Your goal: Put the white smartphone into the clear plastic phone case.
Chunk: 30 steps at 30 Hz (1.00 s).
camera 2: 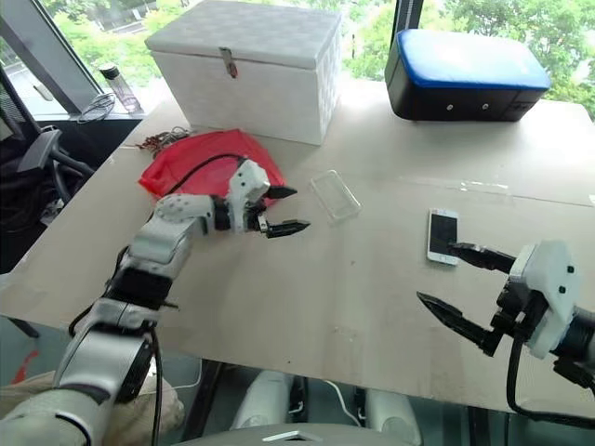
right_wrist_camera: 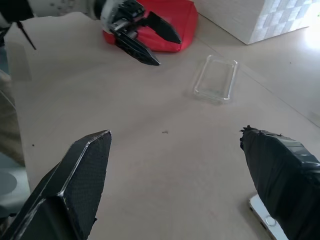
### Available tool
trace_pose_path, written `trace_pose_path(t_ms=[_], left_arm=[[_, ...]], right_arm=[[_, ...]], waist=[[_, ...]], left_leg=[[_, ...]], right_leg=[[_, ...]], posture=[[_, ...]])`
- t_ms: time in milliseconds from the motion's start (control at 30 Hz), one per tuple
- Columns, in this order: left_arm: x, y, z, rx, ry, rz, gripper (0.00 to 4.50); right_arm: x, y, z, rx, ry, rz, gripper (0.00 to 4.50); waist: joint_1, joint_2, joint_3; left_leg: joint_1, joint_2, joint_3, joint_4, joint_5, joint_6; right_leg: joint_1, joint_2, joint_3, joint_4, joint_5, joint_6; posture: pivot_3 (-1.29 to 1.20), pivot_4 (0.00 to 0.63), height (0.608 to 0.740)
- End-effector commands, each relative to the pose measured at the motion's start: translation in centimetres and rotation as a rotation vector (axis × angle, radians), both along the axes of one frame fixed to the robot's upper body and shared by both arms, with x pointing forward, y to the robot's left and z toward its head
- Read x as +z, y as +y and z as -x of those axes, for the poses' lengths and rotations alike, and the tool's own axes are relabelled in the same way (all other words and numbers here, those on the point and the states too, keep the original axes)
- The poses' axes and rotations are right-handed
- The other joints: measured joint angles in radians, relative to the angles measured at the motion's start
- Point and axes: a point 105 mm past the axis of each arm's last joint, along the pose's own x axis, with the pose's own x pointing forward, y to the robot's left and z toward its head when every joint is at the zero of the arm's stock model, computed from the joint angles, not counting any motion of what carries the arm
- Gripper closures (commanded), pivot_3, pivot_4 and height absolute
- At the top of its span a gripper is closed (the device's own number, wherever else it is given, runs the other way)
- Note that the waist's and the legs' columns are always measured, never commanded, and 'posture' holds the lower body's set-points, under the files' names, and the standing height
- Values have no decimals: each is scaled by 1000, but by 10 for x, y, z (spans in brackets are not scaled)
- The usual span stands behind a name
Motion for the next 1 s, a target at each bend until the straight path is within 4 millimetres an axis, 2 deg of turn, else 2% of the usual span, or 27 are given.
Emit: trace_pose_path(t_ms=[33,100,133,200,333,433,500,700,767,867,967,1000], left_arm=[[-9,2,-6,-148,-54,-202,21],[-4,-6,-16,-155,-75,-258,21],[-3,-10,-19,-156,-83,-282,257],[-2,-18,-25,-152,-121,-337,867],[2,-38,-38,-101,-193,-384,2666],[16,-49,-42,-65,-209,-314,2666],[18,-50,-41,-78,-190,-311,2666],[11,-55,-46,-57,-269,-378,2666],[2,-55,-42,-80,-226,-404,2666],[3,-61,-41,-85,-216,-385,1940],[6,-64,-42,-81,-228,-372,553],[5,-63,-42,-88,-232,-386,553]], right_arm=[[1,2,6,-29,-16,15,122],[-2,0,9,-58,-7,22,122],[-3,0,11,-73,-7,21,42],[-4,1,13,-93,-9,15,0],[-8,3,19,-123,-11,-13,0],[-11,4,25,-143,-18,-28,0],[-14,6,28,-156,-23,-41,0],[-18,9,28,-198,-53,-36,0],[-16,11,27,-198,-64,-44,0],[-15,14,26,-195,-67,-49,0],[-15,14,27,-204,-65,-49,0],[-16,14,27,-208,-66,-49,0]], waist=[[-2,0,0],[-2,0,0],[-2,0,0],[-4,0,0],[-4,0,0],[-5,0,0],[-8,0,0],[-8,0,0],[-5,0,0],[-4,0,0],[-2,0,0],[-2,0,0]], left_leg=[[0,0,0,0,-1,1],[-1,0,0,0,-1,2],[-3,0,-1,0,-1,2],[-5,-1,-2,0,-2,3],[-8,-1,-7,0,-2,3],[-10,-1,-9,0,-2,3],[-11,-2,-10,0,-2,2],[-11,-2,-12,1,-2,2],[-11,-3,-12,2,-2,2],[-11,-4,-13,2,-1,2],[-12,-4,-15,2,-1,1],[-13,-4,-15,2,-1,1]], right_leg=[[0,0,0,-1,0,0],[0,0,0,-3,0,0],[0,0,0,-4,0,0],[0,0,-1,-6,0,1],[0,0,-3,-10,0,1],[-1,0,-5,-12,-1,2],[-2,0,-5,-12,-1,3],[-1,0,-5,-12,-1,3],[-1,0,-6,-11,-1,3],[-1,0,-6,-12,-1,3],[-1,-1,-8,-12,-1,3],[-1,-1,-8,-12,-1,3]], posture=[[0,150,740],[0,150,740],[0,150,740],[0,150,740],[0,150,740],[0,150,740],[0,150,740],[0,150,740],[0,150,740],[0,150,740],[0,150,740],[0,150,740]])
